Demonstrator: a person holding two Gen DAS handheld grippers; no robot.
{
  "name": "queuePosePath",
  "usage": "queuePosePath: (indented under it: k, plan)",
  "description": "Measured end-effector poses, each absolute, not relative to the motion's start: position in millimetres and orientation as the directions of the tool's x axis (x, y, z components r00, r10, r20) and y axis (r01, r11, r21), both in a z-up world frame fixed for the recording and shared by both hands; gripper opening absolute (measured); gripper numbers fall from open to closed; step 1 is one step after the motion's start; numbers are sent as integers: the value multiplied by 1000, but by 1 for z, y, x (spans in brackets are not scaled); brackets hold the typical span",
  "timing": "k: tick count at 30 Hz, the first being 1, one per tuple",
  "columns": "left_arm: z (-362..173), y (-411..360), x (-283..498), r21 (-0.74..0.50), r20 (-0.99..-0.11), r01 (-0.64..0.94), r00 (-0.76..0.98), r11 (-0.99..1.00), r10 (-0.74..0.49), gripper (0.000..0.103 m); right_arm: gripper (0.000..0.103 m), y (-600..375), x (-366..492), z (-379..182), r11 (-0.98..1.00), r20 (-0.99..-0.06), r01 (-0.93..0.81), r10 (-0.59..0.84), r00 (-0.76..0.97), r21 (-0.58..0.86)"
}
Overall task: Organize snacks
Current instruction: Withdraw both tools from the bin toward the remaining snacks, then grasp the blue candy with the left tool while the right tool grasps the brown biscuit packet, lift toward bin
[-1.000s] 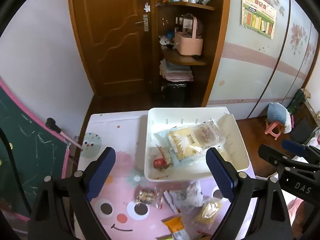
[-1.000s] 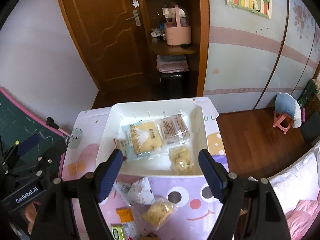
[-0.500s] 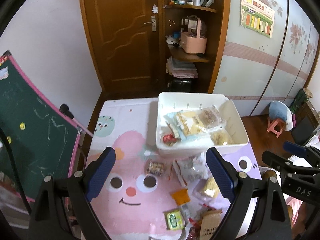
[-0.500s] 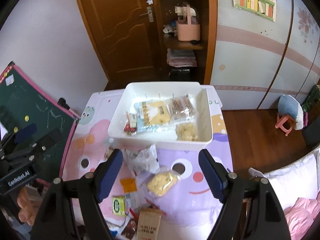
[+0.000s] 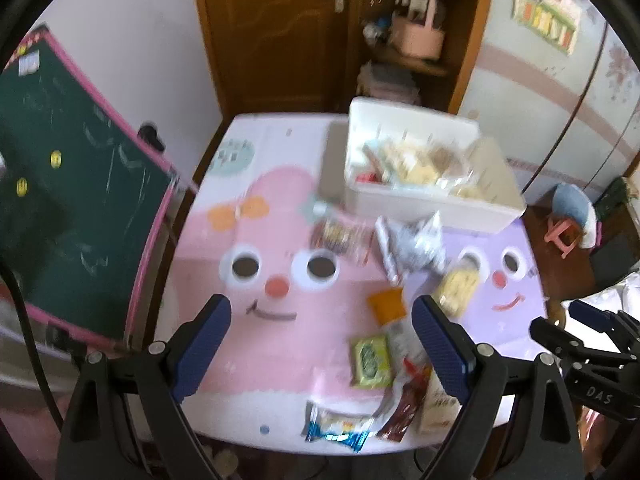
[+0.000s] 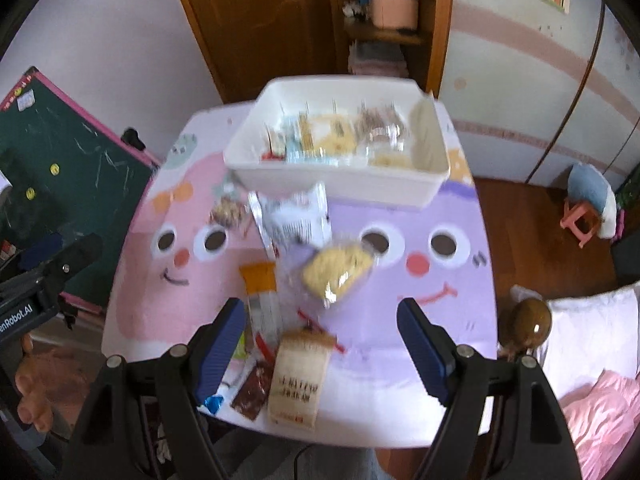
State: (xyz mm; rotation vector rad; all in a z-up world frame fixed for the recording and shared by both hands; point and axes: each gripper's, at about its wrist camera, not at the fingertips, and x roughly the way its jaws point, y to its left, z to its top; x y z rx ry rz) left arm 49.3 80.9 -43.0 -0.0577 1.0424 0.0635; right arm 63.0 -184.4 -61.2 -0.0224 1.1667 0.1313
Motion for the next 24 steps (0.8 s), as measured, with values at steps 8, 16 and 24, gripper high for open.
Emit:
queuePosePath:
  k: [8, 16, 24]
  plan:
    - [-124, 98, 26, -35, -941, -187, 337, 982, 31, 91, 79, -185, 43, -120, 994, -955, -99, 70, 287, 43]
    - [-198, 111, 1, -99, -987, -350, 152, 931, -48, 89, 79, -180, 25, -172, 992, -977, -91, 98, 189, 81]
    - [-241, 109, -15, -141, -990, -474, 46, 869, -136, 86, 79, -174, 20, -200, 989, -985, -99, 121, 124, 109]
